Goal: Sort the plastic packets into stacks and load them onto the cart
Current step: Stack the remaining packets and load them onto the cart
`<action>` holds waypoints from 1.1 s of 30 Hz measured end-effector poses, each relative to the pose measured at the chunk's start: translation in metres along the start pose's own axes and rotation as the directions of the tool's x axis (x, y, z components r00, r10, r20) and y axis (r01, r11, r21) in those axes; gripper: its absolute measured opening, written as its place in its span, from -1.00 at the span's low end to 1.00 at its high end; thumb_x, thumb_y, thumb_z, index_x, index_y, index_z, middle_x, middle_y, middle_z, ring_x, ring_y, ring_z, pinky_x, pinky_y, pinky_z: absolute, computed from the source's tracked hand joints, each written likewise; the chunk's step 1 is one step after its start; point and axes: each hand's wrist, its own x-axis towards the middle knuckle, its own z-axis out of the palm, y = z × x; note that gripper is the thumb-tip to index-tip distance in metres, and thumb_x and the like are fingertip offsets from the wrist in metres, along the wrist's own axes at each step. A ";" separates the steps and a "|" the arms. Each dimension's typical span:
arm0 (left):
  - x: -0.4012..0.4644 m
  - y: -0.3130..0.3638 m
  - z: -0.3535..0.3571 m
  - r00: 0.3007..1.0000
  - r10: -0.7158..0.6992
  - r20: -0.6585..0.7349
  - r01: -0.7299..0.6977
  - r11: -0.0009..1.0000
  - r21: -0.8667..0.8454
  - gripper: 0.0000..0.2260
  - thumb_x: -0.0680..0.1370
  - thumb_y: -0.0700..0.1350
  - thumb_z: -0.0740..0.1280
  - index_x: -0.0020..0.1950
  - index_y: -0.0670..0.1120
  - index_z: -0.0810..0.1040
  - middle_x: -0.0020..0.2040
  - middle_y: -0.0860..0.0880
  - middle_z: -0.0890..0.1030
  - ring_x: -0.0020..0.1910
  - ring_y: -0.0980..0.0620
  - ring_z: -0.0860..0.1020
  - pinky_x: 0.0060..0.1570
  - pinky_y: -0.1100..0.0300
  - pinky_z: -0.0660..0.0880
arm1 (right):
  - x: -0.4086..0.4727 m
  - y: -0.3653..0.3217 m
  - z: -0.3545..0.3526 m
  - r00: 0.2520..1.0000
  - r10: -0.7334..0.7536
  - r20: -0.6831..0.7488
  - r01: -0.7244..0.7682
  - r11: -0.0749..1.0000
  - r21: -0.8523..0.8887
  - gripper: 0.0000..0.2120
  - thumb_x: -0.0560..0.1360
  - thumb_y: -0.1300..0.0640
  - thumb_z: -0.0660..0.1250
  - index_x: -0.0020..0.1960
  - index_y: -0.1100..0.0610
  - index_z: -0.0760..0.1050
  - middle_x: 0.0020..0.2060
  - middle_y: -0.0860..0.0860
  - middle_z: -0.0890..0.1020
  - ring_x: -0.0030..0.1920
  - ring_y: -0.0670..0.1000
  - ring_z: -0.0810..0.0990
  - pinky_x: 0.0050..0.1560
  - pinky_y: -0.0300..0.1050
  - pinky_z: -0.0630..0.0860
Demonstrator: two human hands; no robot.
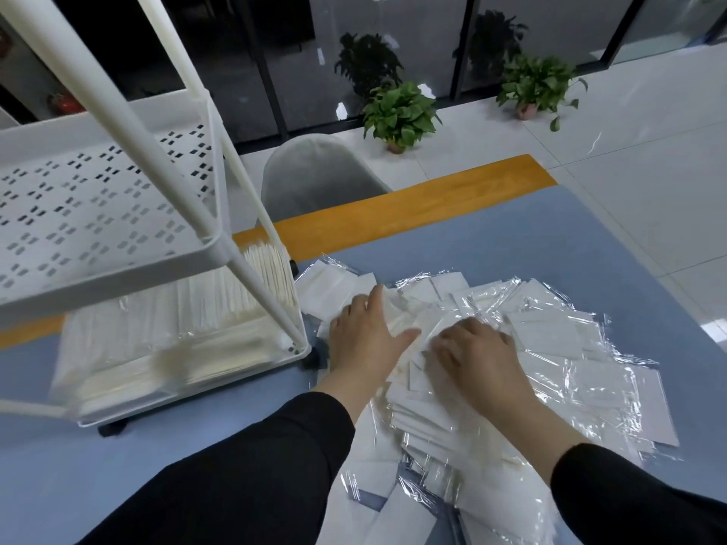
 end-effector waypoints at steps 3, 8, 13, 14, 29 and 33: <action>0.027 -0.001 -0.013 0.978 -0.168 -0.125 0.147 0.975 -0.165 -0.38 0.62 0.29 0.17 0.58 -0.04 0.26 0.57 -0.10 0.27 0.52 -0.14 0.27 0.44 -0.08 0.25 | 0.027 -0.002 -0.009 0.987 -0.005 -0.161 0.008 1.000 0.018 -0.69 0.53 -0.14 0.31 0.08 0.06 0.61 0.02 0.07 0.58 0.03 0.22 0.59 0.06 0.15 0.48; 0.070 -0.014 -0.008 0.947 -0.292 -0.138 0.293 0.956 -0.010 -0.44 0.63 0.25 0.19 0.55 0.00 0.27 0.57 -0.17 0.20 0.54 -0.19 0.18 0.45 -0.13 0.20 | 0.068 -0.001 -0.001 0.991 0.052 0.124 -0.041 0.995 -0.093 -0.21 0.40 -0.54 0.07 0.46 -0.09 0.31 0.48 0.02 0.30 0.52 0.11 0.20 0.48 0.38 0.05; 0.088 -0.026 0.013 0.935 -0.350 -0.056 0.355 0.924 0.145 -0.28 0.56 0.45 0.00 0.61 0.07 0.15 0.57 -0.23 0.19 0.57 -0.22 0.14 0.41 -0.20 0.18 | 0.084 0.016 0.011 0.957 0.186 0.223 -0.156 0.977 -0.144 -0.11 0.28 -0.65 -0.08 0.44 -0.16 0.24 0.50 -0.04 0.22 0.52 0.10 0.13 0.44 0.46 0.04; 0.088 -0.028 0.017 0.936 -0.346 -0.059 0.351 0.923 0.155 -0.27 0.55 0.47 -0.02 0.61 0.08 0.16 0.57 -0.22 0.20 0.57 -0.21 0.13 0.39 -0.21 0.16 | 0.081 0.018 0.014 0.960 0.177 0.218 -0.148 0.979 -0.142 -0.15 0.29 -0.65 -0.08 0.39 -0.17 0.29 0.48 -0.04 0.25 0.50 0.11 0.15 0.43 0.45 0.07; 0.026 -0.005 0.042 0.995 0.003 -0.098 -0.004 1.000 -0.007 -0.54 0.65 0.19 0.13 0.49 0.04 0.42 0.50 -0.02 0.37 0.50 -0.07 0.28 0.44 -0.08 0.15 | 0.041 0.018 0.022 0.991 -0.093 0.097 0.081 0.989 0.121 -0.59 0.53 -0.28 0.24 0.13 0.00 0.60 0.11 -0.08 0.58 0.13 0.04 0.58 0.14 -0.02 0.48; -0.012 0.005 0.050 0.992 0.072 -0.106 -0.079 0.995 -0.065 -0.59 0.67 0.12 0.13 0.49 0.06 0.43 0.47 0.02 0.42 0.48 -0.04 0.31 0.42 -0.04 0.14 | 0.015 0.017 0.018 0.989 -0.117 0.094 0.098 0.977 0.190 -0.73 0.59 -0.11 0.25 0.11 0.01 0.61 0.09 -0.08 0.58 0.08 0.00 0.60 0.08 -0.06 0.49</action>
